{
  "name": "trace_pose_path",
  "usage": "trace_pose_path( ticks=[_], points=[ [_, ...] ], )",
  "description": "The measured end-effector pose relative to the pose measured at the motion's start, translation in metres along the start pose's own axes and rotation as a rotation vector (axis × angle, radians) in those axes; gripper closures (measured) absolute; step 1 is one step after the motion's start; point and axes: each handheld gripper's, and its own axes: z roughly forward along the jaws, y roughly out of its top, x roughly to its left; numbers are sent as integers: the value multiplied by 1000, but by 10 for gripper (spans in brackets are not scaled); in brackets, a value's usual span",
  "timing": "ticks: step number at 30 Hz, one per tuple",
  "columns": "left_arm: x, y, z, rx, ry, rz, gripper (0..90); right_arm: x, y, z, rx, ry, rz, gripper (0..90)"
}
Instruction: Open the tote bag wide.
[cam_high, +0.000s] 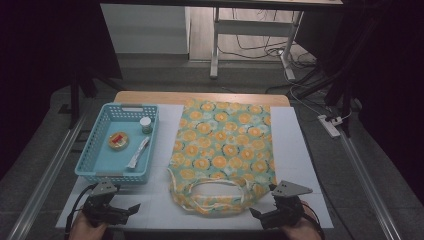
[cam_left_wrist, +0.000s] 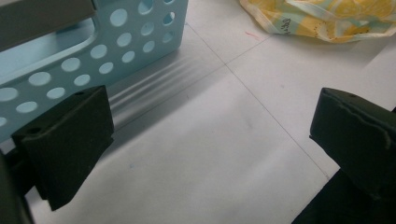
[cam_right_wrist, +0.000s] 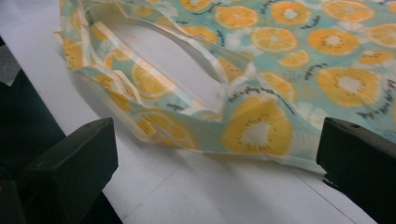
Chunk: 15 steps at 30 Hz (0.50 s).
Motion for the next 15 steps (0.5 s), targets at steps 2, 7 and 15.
trace_pose_path(
  ticks=[2, 7, 15],
  points=[
    [0, 0, 0, 0, 0, 0, 0, 2, 2, 3, 6, 13, -7, 0],
    [0, 0, 0, 1, -1, -2, 0, 9, 11, 11, 12, 53, -39, 0],
    [1, 0, 0, 0, -3, -4, 0, 18, 20, 27, 43, 97, -83, 0]
  ],
)
